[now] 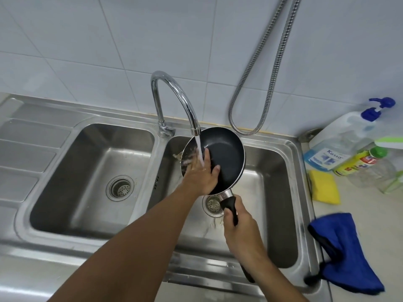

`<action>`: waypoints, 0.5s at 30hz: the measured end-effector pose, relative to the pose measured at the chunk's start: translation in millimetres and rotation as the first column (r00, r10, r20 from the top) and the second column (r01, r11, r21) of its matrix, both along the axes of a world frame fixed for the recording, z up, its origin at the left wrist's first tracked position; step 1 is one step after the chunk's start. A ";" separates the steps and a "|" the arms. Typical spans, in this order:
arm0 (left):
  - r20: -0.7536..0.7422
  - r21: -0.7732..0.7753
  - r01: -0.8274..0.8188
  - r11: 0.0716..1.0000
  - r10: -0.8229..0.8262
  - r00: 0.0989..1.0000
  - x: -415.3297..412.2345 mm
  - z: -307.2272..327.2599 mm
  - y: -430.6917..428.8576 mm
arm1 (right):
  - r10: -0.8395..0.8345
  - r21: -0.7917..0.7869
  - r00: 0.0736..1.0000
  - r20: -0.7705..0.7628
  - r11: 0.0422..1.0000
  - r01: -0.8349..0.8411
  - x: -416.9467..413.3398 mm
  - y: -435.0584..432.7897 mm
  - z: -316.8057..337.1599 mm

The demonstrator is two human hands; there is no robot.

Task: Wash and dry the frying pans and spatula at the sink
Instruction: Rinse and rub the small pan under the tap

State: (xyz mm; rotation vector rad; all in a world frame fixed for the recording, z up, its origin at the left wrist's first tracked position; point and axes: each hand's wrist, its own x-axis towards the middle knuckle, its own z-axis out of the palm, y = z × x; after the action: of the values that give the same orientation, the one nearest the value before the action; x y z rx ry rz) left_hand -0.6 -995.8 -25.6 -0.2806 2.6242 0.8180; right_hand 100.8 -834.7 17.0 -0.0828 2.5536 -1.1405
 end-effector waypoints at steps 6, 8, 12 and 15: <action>0.042 0.160 0.177 0.971 -0.186 0.982 4.7 5.9 4.4 | -0.047 0.012 0.998 -0.032 0.999 0.047 -14.3 -6.6 -2.5; 0.057 0.214 0.250 0.944 -0.267 0.962 9.2 9.5 4.7 | -0.085 0.023 0.996 -0.013 0.996 0.086 -23.2 -4.9 -5.8; 0.022 0.279 0.257 0.925 -0.273 0.962 15.4 11.4 0.7 | -0.069 0.057 0.997 -0.031 0.996 0.071 -28.7 -0.4 -7.1; -0.023 0.220 0.244 0.944 -0.245 0.969 15.8 6.8 0.3 | -0.074 0.039 0.996 -0.054 0.996 0.076 -20.2 -0.8 -3.8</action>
State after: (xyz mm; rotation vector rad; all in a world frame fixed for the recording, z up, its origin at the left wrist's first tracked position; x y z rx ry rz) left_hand 15.2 -995.5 -18.8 0.1031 2.4673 1.0070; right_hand 80.6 -835.5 13.2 -0.0073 2.6456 -1.1266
